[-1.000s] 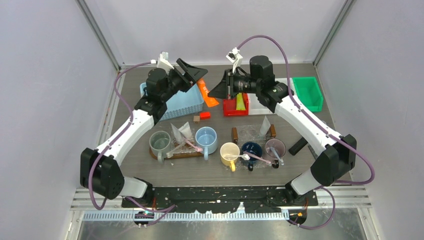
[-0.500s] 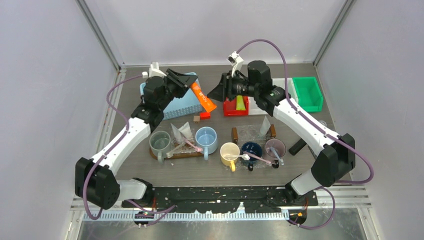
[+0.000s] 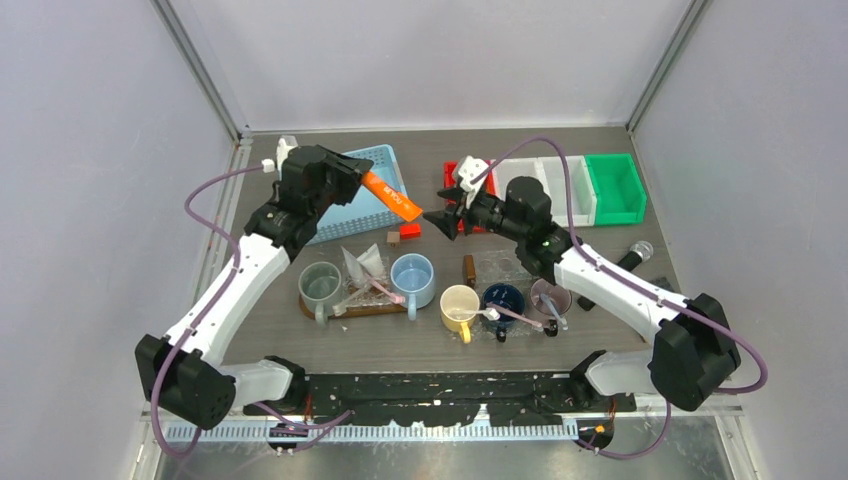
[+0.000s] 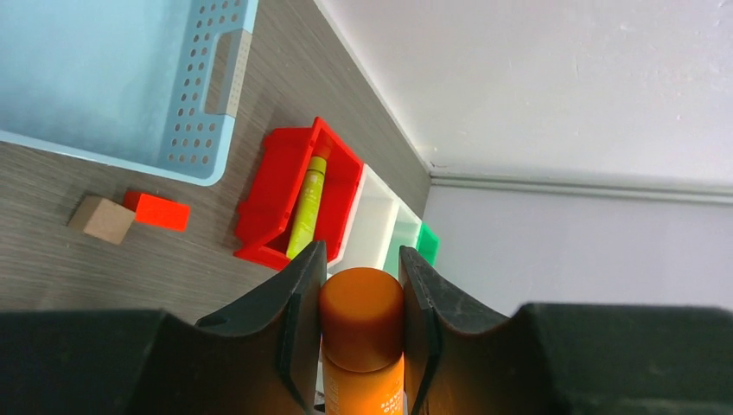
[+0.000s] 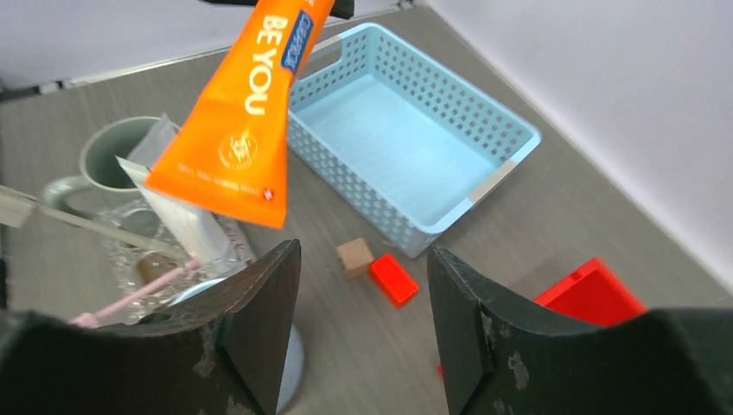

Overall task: Prepare toiletry sets of a toothbrush and toothpaste on the tray
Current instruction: Pick up the toothpaste from the storage box.

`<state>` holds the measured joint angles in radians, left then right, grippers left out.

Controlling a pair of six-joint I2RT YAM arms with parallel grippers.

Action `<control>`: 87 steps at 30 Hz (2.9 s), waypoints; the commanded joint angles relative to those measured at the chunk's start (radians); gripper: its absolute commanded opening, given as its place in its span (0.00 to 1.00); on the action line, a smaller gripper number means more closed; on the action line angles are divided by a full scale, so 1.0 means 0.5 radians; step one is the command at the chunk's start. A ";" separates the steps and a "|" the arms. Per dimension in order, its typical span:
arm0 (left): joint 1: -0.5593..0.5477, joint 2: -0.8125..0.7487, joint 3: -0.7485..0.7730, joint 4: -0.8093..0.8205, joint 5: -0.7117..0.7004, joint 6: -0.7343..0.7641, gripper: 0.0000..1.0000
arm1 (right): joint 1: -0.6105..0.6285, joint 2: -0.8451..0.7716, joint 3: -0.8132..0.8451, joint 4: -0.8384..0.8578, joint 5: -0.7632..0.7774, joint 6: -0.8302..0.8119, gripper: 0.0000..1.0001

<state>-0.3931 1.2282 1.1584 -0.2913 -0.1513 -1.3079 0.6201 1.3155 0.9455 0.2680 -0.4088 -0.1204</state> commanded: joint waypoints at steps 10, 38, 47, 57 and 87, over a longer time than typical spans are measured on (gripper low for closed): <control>0.062 0.003 0.281 -0.303 -0.129 -0.203 0.00 | 0.086 -0.100 -0.181 0.812 -0.242 -0.984 0.60; 0.078 0.046 0.267 -0.173 0.152 -0.293 0.00 | 0.364 0.173 -0.157 1.047 0.046 -1.888 0.38; 0.086 0.041 0.261 -0.175 0.131 -0.262 0.00 | 0.368 0.138 -0.166 0.948 0.087 -1.996 0.14; 0.150 0.084 0.166 -0.103 0.104 -0.198 0.23 | 0.371 -0.180 -0.022 0.109 0.135 -1.817 0.01; 0.273 -0.392 -0.010 0.205 -0.287 1.849 0.90 | 0.366 -0.069 1.463 -2.769 1.070 -0.119 0.00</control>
<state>-0.2615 1.0786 1.1793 -0.2707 -0.2611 -0.6350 0.8074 1.2343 1.5768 -0.9138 0.0345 -0.3370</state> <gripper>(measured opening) 0.891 0.061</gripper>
